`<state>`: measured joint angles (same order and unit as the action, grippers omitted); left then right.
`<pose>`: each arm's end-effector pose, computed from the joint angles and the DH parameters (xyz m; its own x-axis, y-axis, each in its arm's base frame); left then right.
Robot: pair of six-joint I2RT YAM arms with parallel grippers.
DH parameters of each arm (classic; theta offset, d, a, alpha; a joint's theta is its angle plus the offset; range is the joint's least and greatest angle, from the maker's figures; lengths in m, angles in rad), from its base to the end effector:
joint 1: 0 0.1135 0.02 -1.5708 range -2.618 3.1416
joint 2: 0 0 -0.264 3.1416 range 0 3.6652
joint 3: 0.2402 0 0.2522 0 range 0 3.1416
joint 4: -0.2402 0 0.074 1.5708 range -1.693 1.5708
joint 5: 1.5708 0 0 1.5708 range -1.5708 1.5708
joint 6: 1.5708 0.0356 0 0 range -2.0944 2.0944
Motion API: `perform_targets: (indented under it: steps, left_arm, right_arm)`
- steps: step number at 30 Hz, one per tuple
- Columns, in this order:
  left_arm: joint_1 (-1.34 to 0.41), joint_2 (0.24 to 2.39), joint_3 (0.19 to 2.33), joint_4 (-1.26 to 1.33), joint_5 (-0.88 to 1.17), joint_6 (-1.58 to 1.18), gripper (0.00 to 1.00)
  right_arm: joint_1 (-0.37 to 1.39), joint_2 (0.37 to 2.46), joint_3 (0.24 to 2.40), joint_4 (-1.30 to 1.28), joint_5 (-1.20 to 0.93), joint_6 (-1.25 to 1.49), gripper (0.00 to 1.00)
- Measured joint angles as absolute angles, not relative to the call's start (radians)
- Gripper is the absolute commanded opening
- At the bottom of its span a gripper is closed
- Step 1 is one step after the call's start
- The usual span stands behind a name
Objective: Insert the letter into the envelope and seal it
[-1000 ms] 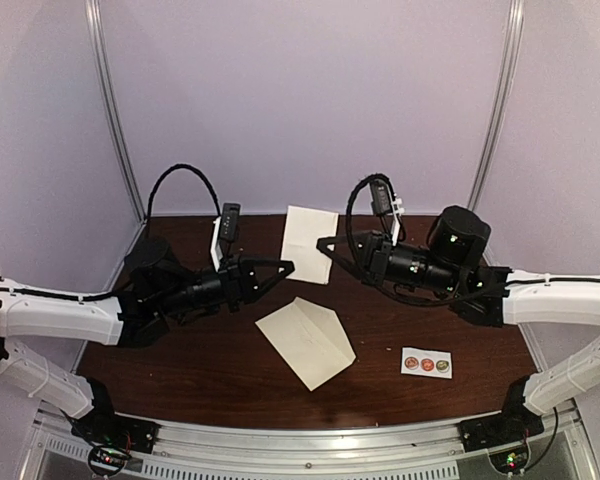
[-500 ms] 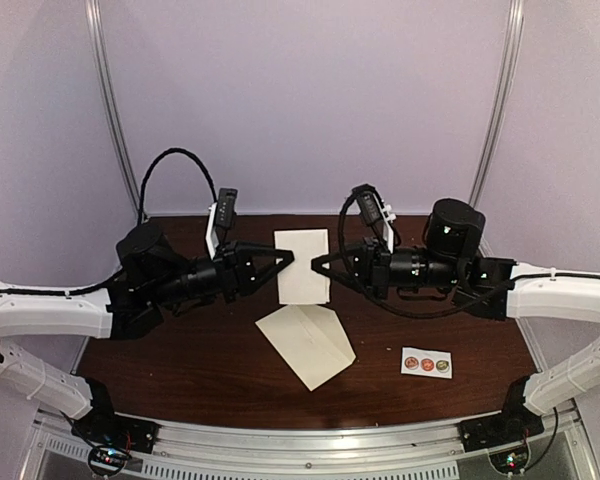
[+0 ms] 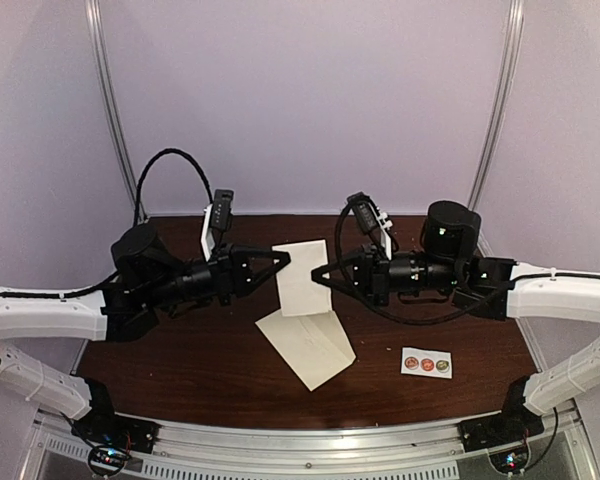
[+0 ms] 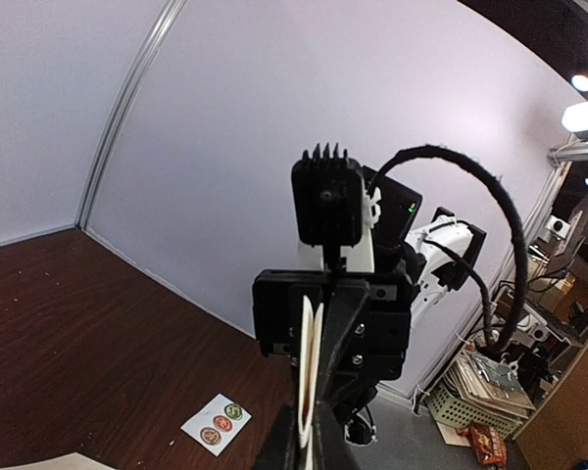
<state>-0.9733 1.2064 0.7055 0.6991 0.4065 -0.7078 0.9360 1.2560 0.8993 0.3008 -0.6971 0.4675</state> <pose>0.1426 -0.2346 0.3162 -0.5513 -0.2513 -0.7955 0.8147 0.0433 -0.5783 0.1535 0.2470 0.3296 -0.4791 -0.0678 -0.8751 -0.8755 -0.0346 0.4820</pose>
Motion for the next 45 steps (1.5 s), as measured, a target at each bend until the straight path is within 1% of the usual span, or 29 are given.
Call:
perform_targets:
  steps: [3, 4, 5, 7, 15, 16, 17, 18, 19, 20, 22, 26, 32, 36, 39, 45]
  left_arm:
    - [-0.973, 1.196, 0.705, 0.698, 0.405, -0.713, 0.15]
    - [-0.972, 1.194, 0.705, 0.698, 0.405, -0.713, 0.14]
    - [-0.972, 1.192, 0.705, 0.699, 0.405, -0.714, 0.11]
    - [-0.972, 1.189, 0.705, 0.698, 0.405, -0.715, 0.0]
    - [-0.972, 1.188, 0.703, 0.696, 0.399, -0.717, 0.0]
    - [-0.972, 1.188, 0.702, 0.693, 0.397, -0.717, 0.07]
    - [-0.972, 1.188, 0.702, 0.687, 0.394, -0.716, 0.19]
    - [-0.972, 1.188, 0.702, 0.68, 0.387, -0.712, 0.29]
    - [-0.972, 1.188, 0.702, 0.669, 0.379, -0.708, 0.36]
    - [-0.972, 1.187, 0.704, 0.652, 0.367, -0.706, 0.39]
    - [-0.972, 1.187, 0.714, 0.594, 0.328, -0.703, 0.41]
    - [-0.96, 1.216, 0.752, 0.463, 0.258, -0.707, 0.4]
    - [-0.932, 1.368, 0.797, 0.303, 0.17, -0.738, 0.37]
    - [-0.928, 1.449, 0.801, 0.19, 0.119, -0.771, 0.37]
    - [-0.928, 1.468, 0.775, 0.168, 0.112, -0.816, 0.37]
    - [-0.928, 1.492, 0.659, 0.221, 0.154, -0.928, 0.37]
  right_arm:
    - [0.935, 1.256, 0.899, 0.284, -0.699, 0.463, 0.0]
    - [0.935, 1.256, 0.899, 0.279, -0.699, 0.461, 0.0]
    - [0.935, 1.256, 0.899, 0.279, -0.699, 0.459, 0.0]
    - [0.935, 1.256, 0.899, 0.277, -0.699, 0.455, 0.0]
    - [0.935, 1.256, 0.899, 0.27, -0.695, 0.45, 0.0]
    - [0.935, 1.256, 0.899, 0.264, -0.69, 0.45, 0.0]
    - [0.935, 1.256, 0.9, 0.257, -0.683, 0.448, 0.0]
    - [0.935, 1.256, 0.902, 0.249, -0.674, 0.447, 0.0]
    - [0.933, 1.255, 0.905, 0.233, -0.663, 0.445, 0.0]
    - [0.929, 1.255, 0.908, 0.218, -0.653, 0.443, 0.0]
    - [0.91, 1.254, 0.913, 0.179, -0.626, 0.437, 0.0]
    - [0.842, 1.254, 0.913, 0.074, -0.574, 0.423, 0.0]
    - [0.742, 1.27, 0.913, -0.052, -0.538, 0.403, 0.0]
    - [0.713, 1.352, 0.933, -0.119, -0.533, 0.379, 0.0]
    - [0.706, 1.43, 0.956, -0.163, -0.533, 0.355, 0.0]
    - [0.704, 1.555, 1.008, -0.228, -0.537, 0.308, 0.0]
